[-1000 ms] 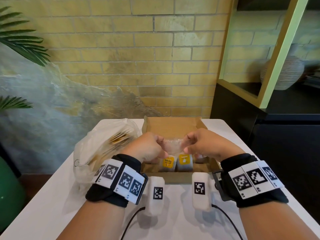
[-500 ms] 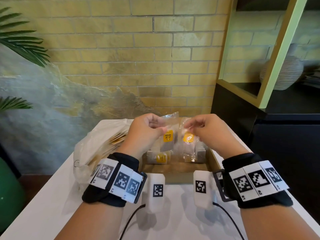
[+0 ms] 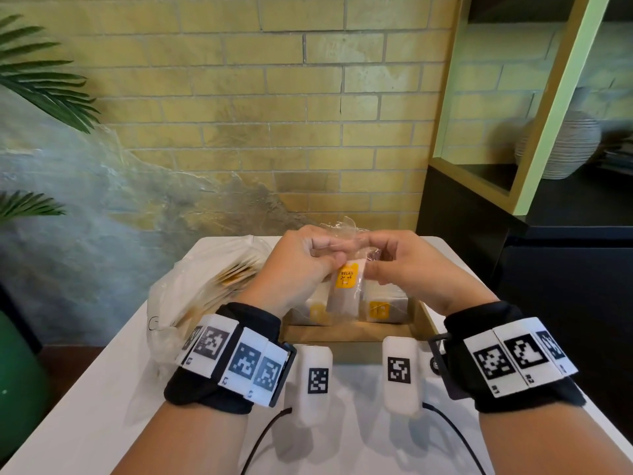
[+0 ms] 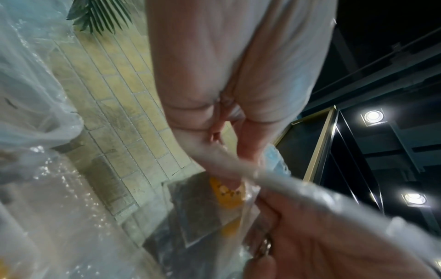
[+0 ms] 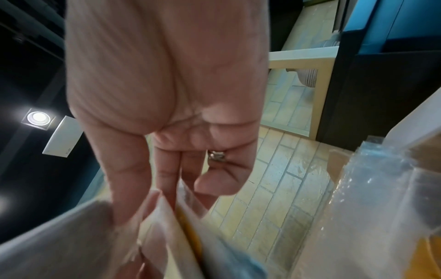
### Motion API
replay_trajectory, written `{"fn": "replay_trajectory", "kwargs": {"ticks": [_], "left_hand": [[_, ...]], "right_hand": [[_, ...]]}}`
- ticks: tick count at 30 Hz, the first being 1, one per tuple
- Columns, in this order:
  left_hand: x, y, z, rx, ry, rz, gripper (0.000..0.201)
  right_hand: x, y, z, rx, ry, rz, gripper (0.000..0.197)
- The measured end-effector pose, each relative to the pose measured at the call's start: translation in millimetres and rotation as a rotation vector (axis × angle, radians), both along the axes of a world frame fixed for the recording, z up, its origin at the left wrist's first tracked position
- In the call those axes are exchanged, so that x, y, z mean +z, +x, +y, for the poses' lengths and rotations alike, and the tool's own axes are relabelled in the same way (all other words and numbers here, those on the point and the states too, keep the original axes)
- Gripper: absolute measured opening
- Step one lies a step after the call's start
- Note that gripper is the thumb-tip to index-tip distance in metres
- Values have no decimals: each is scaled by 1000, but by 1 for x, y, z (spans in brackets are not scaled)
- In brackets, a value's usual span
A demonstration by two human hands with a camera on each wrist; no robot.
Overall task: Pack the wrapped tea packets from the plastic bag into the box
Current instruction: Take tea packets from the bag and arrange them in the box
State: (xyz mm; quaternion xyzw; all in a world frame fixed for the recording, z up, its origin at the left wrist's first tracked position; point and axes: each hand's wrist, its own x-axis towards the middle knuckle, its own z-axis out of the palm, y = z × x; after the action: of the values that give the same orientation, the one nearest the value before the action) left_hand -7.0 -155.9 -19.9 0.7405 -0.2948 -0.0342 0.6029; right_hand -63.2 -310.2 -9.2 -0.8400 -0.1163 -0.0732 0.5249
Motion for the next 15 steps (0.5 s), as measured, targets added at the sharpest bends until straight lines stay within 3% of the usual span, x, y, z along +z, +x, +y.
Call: {"fn": "replay_trajectory", "kwargs": {"ticks": [4, 10, 15], "left_hand": [[1, -1, 2, -35, 21, -19, 42], [4, -5, 6, -153, -51, 73, 47], [1, -2, 7, -151, -72, 116, 48]], "right_hand": [[-4, 4, -1, 0, 4, -2, 43], [-10, 10, 3, -43, -90, -70, 52], [-11, 12, 4, -85, -36, -75, 37]]}}
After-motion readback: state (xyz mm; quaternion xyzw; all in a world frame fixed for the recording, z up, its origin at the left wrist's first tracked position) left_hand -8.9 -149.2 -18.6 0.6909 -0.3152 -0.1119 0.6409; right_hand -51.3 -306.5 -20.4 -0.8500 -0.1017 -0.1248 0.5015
